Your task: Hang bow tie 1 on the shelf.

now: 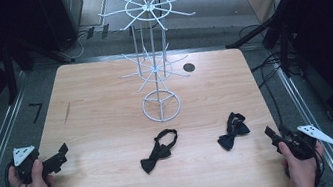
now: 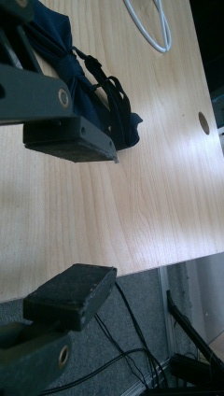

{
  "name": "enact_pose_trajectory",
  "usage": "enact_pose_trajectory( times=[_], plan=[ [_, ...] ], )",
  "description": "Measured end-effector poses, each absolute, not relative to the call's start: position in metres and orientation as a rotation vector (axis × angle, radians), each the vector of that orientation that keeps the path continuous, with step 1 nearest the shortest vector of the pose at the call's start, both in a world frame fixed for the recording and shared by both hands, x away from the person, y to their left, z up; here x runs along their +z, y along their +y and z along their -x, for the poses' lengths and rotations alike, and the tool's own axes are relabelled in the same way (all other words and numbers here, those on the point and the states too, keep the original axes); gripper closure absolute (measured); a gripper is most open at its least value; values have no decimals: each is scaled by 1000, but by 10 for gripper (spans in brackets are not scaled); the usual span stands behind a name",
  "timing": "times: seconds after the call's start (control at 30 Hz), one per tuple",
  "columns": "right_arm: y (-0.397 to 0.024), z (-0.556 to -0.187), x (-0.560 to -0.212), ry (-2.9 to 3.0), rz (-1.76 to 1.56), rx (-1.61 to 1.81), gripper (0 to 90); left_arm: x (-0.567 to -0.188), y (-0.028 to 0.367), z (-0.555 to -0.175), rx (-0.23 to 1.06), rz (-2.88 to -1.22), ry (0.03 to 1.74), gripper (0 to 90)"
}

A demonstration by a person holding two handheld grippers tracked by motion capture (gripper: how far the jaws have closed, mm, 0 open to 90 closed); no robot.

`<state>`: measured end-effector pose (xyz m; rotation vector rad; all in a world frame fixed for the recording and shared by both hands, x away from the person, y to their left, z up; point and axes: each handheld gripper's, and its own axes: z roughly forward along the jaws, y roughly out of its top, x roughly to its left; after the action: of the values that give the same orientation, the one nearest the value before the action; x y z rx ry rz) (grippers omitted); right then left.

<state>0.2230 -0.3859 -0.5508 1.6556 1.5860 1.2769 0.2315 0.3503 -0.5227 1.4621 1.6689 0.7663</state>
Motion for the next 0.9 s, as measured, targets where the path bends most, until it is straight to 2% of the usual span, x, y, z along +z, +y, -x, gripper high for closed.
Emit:
enact_pose_trajectory(
  times=[0.47,0.9],
  plan=[
    [-384,-227,-541,1502,-1743,1291,378,-523,349,-233,769,-1465,1667,0],
    [-356,-237,-539,1584,-1710,1302,376,-523,349,-233,771,-1472,1666,0]
  ],
)
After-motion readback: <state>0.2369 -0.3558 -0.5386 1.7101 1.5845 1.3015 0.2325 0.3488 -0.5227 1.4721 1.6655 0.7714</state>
